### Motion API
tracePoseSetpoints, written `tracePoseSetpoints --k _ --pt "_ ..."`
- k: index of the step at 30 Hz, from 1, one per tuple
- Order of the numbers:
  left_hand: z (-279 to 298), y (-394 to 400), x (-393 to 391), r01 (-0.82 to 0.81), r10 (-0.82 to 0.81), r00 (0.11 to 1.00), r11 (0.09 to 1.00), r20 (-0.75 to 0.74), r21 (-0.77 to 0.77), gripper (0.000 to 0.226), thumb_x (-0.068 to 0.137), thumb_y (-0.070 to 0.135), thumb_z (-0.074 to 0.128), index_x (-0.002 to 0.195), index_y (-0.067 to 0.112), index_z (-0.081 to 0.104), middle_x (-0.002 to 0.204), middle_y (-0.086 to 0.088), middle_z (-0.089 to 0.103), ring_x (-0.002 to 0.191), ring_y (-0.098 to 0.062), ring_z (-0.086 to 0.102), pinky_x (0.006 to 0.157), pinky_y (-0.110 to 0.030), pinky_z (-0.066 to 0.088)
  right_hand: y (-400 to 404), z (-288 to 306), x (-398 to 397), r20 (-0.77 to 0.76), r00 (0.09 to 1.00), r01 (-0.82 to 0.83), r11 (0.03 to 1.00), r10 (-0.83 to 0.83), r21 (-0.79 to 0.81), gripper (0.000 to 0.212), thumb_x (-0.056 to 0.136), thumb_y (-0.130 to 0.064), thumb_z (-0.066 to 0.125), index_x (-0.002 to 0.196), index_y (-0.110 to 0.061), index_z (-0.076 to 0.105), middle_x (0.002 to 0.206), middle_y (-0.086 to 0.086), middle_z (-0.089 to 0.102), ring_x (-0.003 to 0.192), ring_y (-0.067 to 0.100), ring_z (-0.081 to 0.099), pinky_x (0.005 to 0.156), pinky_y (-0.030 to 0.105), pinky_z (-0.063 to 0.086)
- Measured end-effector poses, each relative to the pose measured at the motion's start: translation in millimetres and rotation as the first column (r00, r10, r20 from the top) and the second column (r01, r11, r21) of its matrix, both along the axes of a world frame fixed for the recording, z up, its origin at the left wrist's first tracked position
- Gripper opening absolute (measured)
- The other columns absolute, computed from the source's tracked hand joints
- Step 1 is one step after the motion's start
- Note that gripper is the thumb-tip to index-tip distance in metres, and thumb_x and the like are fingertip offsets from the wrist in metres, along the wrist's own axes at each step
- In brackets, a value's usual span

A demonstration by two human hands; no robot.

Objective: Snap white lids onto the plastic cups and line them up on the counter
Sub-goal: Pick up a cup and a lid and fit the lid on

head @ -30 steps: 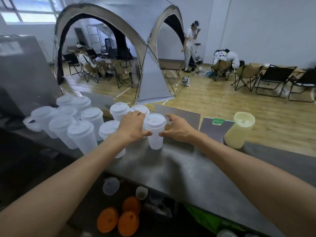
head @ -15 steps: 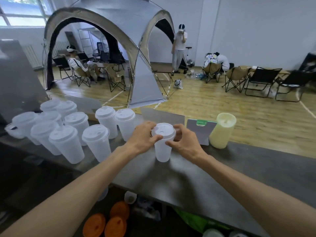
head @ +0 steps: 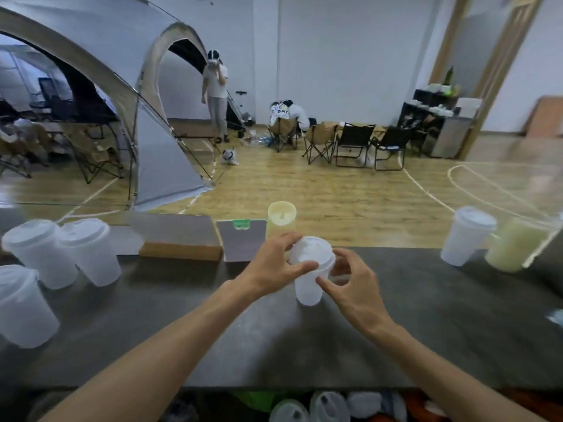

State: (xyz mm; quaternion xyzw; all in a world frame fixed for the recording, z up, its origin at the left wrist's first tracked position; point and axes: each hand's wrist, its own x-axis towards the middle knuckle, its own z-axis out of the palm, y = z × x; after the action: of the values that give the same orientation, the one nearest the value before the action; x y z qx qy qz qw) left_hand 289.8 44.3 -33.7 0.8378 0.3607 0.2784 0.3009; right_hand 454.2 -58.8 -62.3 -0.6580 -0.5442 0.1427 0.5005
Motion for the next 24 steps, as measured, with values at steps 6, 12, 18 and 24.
tracePoseSetpoints --k 6,12,18,24 --pt "-6 9 15 0.049 -0.049 0.999 0.998 0.003 -0.029 0.067 0.088 0.042 0.072 0.144 0.011 0.053 0.149 -0.001 0.050 0.137 -0.013 0.045 0.115 -0.027 0.034 -5 -10 13 -0.087 0.995 0.049 0.998 -0.052 -0.040 0.035 0.089 0.000 0.066 0.117 -0.020 0.064 0.091 -0.003 0.070 0.085 0.010 0.069 0.075 0.026 0.060" --pt "-17 17 20 0.108 -0.109 0.994 0.987 -0.002 -0.116 0.056 0.100 0.038 0.057 0.152 0.021 0.044 0.157 0.004 0.042 0.143 -0.011 0.036 0.113 -0.022 0.025 21 2 33 -0.335 0.927 0.126 0.981 -0.169 -0.148 0.013 0.098 -0.010 0.057 0.093 -0.014 0.068 0.079 0.005 0.074 0.070 0.018 0.073 0.062 0.026 0.059" --pt "-26 18 22 0.139 -0.136 0.990 0.971 0.029 -0.197 0.056 0.102 0.043 0.048 0.155 0.029 0.035 0.159 0.007 0.035 0.136 -0.003 0.032 0.109 -0.023 0.026 59 28 54 -0.308 0.946 -0.038 0.909 -0.101 -0.414 0.037 0.090 -0.052 0.065 0.095 -0.016 0.073 0.070 -0.005 0.066 0.058 0.010 0.058 0.057 0.027 0.045" --pt "-37 14 25 0.134 -0.114 0.988 0.967 0.103 -0.216 0.060 0.101 0.049 0.043 0.156 0.028 0.031 0.160 0.008 0.032 0.136 0.000 0.026 0.108 -0.024 0.024 69 24 50 -0.351 0.932 -0.081 0.889 -0.093 -0.450 0.038 0.089 -0.043 0.068 0.100 -0.008 0.070 0.075 0.001 0.062 0.051 0.011 0.049 0.047 0.027 0.035"
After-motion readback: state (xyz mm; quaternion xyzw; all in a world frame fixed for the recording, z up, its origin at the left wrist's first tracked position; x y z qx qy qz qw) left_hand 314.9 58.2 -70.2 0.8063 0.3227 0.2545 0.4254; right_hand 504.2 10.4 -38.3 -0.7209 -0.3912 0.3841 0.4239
